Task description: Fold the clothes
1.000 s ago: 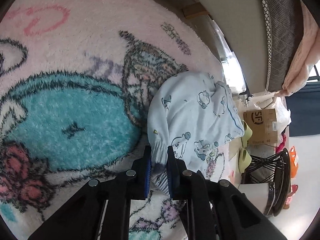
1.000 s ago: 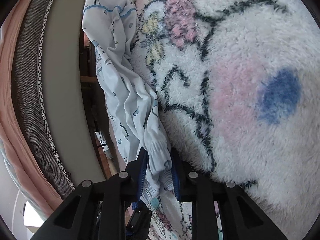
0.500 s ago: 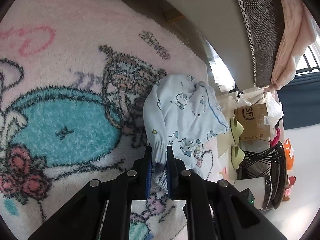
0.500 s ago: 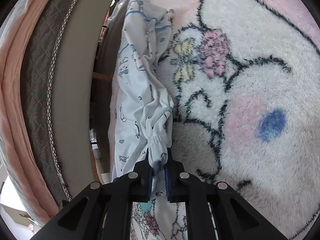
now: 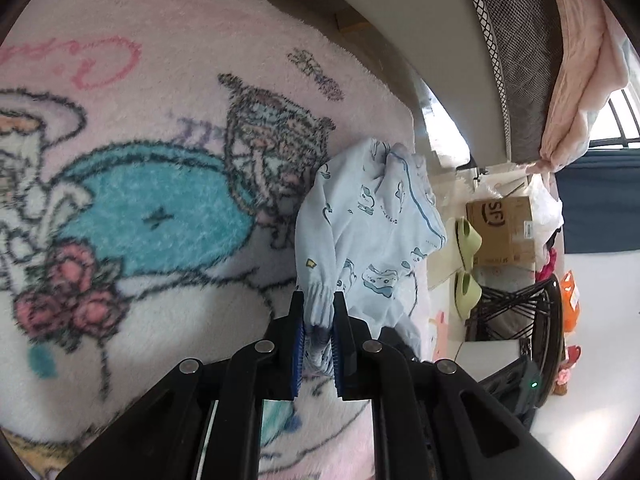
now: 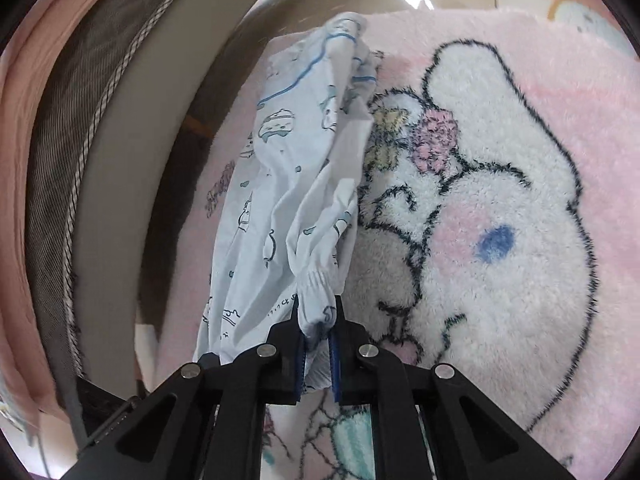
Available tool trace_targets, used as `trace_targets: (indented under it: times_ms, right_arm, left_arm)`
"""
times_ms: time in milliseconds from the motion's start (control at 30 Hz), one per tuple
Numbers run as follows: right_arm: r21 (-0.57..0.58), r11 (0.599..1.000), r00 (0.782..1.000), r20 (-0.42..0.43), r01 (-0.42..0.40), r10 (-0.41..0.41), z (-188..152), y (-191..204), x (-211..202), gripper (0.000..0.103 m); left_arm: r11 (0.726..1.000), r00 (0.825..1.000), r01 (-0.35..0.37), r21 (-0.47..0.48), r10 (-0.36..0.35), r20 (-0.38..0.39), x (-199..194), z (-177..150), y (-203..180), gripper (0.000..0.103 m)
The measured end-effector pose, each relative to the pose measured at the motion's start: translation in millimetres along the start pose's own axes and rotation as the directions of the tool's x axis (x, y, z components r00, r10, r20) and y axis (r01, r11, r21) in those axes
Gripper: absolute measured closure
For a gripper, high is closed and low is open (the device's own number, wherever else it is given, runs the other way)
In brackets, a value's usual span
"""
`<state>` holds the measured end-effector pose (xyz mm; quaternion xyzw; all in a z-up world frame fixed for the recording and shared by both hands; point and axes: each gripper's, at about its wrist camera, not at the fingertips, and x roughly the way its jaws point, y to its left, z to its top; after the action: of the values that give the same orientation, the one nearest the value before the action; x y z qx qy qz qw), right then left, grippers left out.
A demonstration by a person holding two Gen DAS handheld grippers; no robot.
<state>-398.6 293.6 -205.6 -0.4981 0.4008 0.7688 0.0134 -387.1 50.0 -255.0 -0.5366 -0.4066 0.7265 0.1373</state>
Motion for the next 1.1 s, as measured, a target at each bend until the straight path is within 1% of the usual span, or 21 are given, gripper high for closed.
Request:
trace_targets:
  times_ms: [33, 100, 167, 233, 300, 400, 467, 533, 700, 933, 1100]
  right_arm:
    - [-0.023, 1.0, 1.0, -0.002, 0.016, -0.016, -3.7, -3.4, -7.1, 0.096]
    - [-0.064, 0.997, 0.999, -0.005, 0.051, -0.052, 16.5, -8.1, -9.5, 0.096]
    - [-0.102, 0.992, 0.997, -0.013, 0.081, -0.083, 2.1, -2.9, -21.0, 0.096]
    - [-0.143, 0.984, 0.994, -0.022, 0.104, -0.109, 7.9, 3.3, -6.6, 0.096]
    - [-0.194, 0.973, 0.991, -0.025, 0.124, -0.131, 0.3, 15.8, -10.1, 0.096]
    - [-0.262, 0.955, 0.989, -0.024, 0.136, -0.148, -21.3, 36.0, 4.7, 0.096]
    - [-0.294, 0.946, 0.988, -0.026, 0.139, -0.153, -50.7, 43.6, -7.6, 0.096]
    - [-0.315, 0.939, 0.988, -0.026, 0.135, -0.151, -78.1, 49.2, -18.2, 0.096]
    - [-0.383, 0.912, 0.986, -0.007, 0.149, -0.164, -107.8, 69.2, -34.5, 0.096]
    - [-0.433, 0.886, 0.982, -0.006, 0.166, -0.187, -152.1, 86.4, -50.9, 0.096]
    - [-0.488, 0.856, 0.982, 0.008, 0.168, -0.189, -183.9, 105.0, -62.8, 0.096]
  left_arm:
    - [1.0, 1.0, 0.009, -0.006, -0.009, 0.0, -5.1, -1.5, 1.3, 0.093]
    - [1.0, 1.0, 0.026, -0.016, -0.026, 0.005, -18.0, -4.1, 4.5, 0.093]
    - [1.0, 1.0, 0.026, -0.018, -0.026, 0.006, -32.7, -7.0, 8.2, 0.093]
    - [0.999, 1.0, 0.025, -0.021, -0.025, 0.001, -47.3, -10.6, 12.5, 0.093]
    - [1.0, 1.0, 0.018, -0.017, -0.018, 0.004, -63.8, -14.8, 17.0, 0.093]
    - [1.0, 1.0, 0.005, -0.02, -0.005, 0.012, -87.8, -21.1, 24.4, 0.093]
    - [1.0, 1.0, 0.002, -0.026, -0.001, 0.016, -101.6, -25.0, 29.4, 0.093]
    - [0.999, 1.0, 0.016, -0.046, -0.015, 0.024, -115.8, -29.3, 36.8, 0.093]
    - [0.995, 0.998, 0.052, -0.083, -0.05, 0.031, -143.3, -39.8, 51.5, 0.093]
    - [0.99, 0.997, 0.076, -0.117, -0.071, 0.039, -183.5, -58.6, 73.7, 0.093]
    - [0.989, 0.995, 0.079, -0.129, -0.071, 0.064, -220.7, -70.8, 90.7, 0.093]
